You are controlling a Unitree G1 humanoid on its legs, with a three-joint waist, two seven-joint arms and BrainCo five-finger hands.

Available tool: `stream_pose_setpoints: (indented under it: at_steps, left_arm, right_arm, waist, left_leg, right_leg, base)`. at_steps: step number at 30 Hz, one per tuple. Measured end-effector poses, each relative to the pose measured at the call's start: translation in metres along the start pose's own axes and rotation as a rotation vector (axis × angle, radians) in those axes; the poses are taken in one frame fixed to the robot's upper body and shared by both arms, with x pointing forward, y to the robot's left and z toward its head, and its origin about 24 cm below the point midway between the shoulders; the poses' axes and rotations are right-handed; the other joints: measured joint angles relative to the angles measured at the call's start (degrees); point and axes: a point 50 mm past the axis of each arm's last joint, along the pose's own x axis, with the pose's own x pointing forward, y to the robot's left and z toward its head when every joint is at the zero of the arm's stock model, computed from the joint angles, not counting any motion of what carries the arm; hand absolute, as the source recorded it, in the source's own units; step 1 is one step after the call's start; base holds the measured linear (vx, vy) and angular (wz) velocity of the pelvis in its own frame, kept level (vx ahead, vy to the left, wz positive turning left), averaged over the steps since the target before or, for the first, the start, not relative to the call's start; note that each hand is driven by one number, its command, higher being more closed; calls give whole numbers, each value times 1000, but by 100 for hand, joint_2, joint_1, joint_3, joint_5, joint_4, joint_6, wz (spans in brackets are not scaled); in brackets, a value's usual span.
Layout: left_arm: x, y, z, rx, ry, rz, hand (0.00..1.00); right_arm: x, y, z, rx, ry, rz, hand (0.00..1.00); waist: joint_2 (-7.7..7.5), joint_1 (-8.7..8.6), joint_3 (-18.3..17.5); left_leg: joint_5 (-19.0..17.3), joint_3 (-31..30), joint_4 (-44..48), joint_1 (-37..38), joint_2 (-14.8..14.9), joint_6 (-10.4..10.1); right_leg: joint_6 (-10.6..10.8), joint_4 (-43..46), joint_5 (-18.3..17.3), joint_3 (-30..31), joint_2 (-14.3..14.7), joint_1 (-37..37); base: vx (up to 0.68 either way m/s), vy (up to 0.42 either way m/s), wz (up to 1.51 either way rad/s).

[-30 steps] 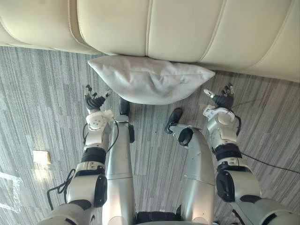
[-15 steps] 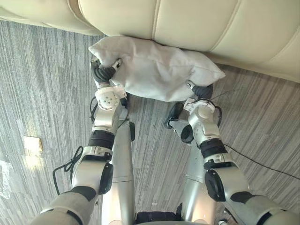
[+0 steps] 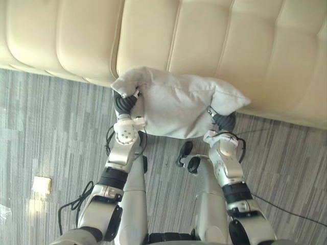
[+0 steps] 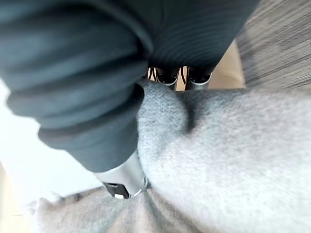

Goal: Pick up cushions and gather them together orderly.

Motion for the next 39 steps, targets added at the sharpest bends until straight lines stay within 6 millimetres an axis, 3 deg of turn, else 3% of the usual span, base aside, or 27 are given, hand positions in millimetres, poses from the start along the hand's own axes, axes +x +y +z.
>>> stream_pose_setpoints:
  at_steps: [2,4,5,8,14,19,23,25,26,27,29,30,31,33,34,35,36,38,39]
  left_arm:
    - [-13,5,-5,-11,17,4,100]
    - [-36,16,-22,-13,78,23,100]
    - [-40,19,-24,-15,86,28,100]
    - [-72,30,-39,-10,162,38,100]
    - [-109,42,-56,6,262,34,100]
    - [-122,46,-63,22,306,17,100]
    - [-126,49,-65,17,327,25,100]
    - [-126,49,-65,10,328,23,100]
    - [-126,48,-66,-2,335,18,100]
    - [-127,46,-66,-9,338,9,100]
    - [-128,45,-68,-24,352,11,100]
    - [-129,43,-68,-30,355,0,100]
    - [-129,42,-68,-30,355,-1,100]
    - [-131,42,-70,-14,363,-21,100]
    - [-131,42,-71,-8,367,-32,100]
    - [-133,40,-74,-2,378,-50,100]
    - [-134,40,-76,0,385,-60,100]
    - [-137,43,-80,22,403,-78,100]
    - [-137,45,-80,32,403,-81,100]
  right_arm:
    - [-12,-5,-1,-21,-6,9,100]
    - [-33,-13,-10,-74,19,35,100]
    - [-36,-13,-11,-84,20,40,100]
    - [-63,-25,-21,-170,54,58,100]
    - [-79,-33,-26,-283,60,86,100]
    - [-78,-37,-26,-371,38,116,100]
    - [-73,-35,-36,-412,64,149,100]
    - [-69,-36,-40,-434,71,149,100]
    - [-67,-37,-41,-439,75,141,100]
    - [-66,-38,-41,-447,73,133,100]
    - [-63,-38,-41,-451,76,126,100]
    - [-61,-39,-40,-453,70,116,100]
    - [-61,-39,-40,-453,70,116,100]
    - [-61,-41,-43,-450,86,94,100]
    - [-61,-44,-45,-454,97,83,100]
    - [-61,-47,-49,-464,117,74,100]
    - [-62,-49,-52,-473,131,72,100]
    - [-65,-55,-65,-502,203,75,100]
    - [-66,-55,-67,-503,216,78,100]
  waist:
    - [-4,18,-56]
    - [1,26,-613]
    - [-1,30,-662]
    - [34,43,-1238]
    - [253,11,-1901]
    - [349,8,-1999]
    - [402,32,-1966]
    - [457,7,-1963]
    - [419,3,-1957]
    - [440,12,-1959]
    - [482,-8,-1983]
    - [517,-44,-2007]
    - [516,-45,-2006]
    - [406,-47,-2007]
    - [412,-49,-2012]
    - [416,-60,-2010]
    - [413,-60,-2007]
    - [451,-71,-1964]
    - [455,-86,-1959]
  left_leg:
    - [-2,8,-197,449,-15,3]
    - [-12,15,-484,772,-22,12]
    - [-12,23,-550,882,-22,12]
    - [-16,61,-1056,1619,8,6]
    - [100,62,-1809,2576,65,16]
    - [34,-22,-1703,2663,85,95]
    - [-342,-201,-659,2224,13,214]
    - [-439,38,-802,2084,70,380]
    - [-586,666,-721,1962,317,632]
    - [-613,1220,-662,1865,602,724]
    - [-586,1697,-764,1845,909,683]
    - [-287,1966,-830,1913,877,377]
    - [-260,1972,-830,1916,869,362]
    - [-445,2053,-441,1843,583,506]
    - [-740,2061,-93,1744,482,616]
    - [-1090,2094,192,1747,337,692]
    - [-1218,2137,277,1796,266,755]
    - [-1570,2284,284,2242,137,922]
    - [-1655,2292,267,2342,141,891]
  right_leg:
    - [17,-173,-10,-79,-10,456]
    - [113,-425,-75,-167,5,791]
    - [118,-481,-78,-183,10,894]
    - [180,-919,-106,-292,106,1603]
    - [292,-1643,40,-355,299,2506]
    - [335,-2191,279,-394,487,2933]
    - [360,-2382,317,-630,526,3227]
    - [384,-2490,335,-874,479,3313]
    - [401,-2602,416,-1117,365,3364]
    - [444,-2611,440,-1243,280,3380]
    - [544,-2690,459,-1288,159,3438]
    - [763,-2705,515,-1307,-11,3481]
    - [775,-2707,520,-1305,-22,3489]
    - [998,-2857,688,-1248,-311,3632]
    - [1095,-2824,793,-1213,-457,3691]
    - [1074,-2326,867,-1031,-725,3572]
    - [877,-1897,895,-926,-914,3409]
    - [-454,-194,1338,-237,-1302,2624]
    - [-342,179,1228,-25,-1233,2449]
  base:
    - [126,-4,14]
    - [150,-12,9]
    - [160,-19,3]
    - [104,-27,2]
    - [133,-19,-1]
    - [88,20,5]
    - [-18,53,37]
    - [-69,102,68]
    - [-39,129,62]
    - [-39,129,65]
    - [52,209,49]
    - [77,241,41]
    - [145,325,27]
    - [178,338,11]
    - [181,351,12]
    - [185,382,8]
    - [200,428,-3]
    - [262,422,-19]
    - [257,297,-12]
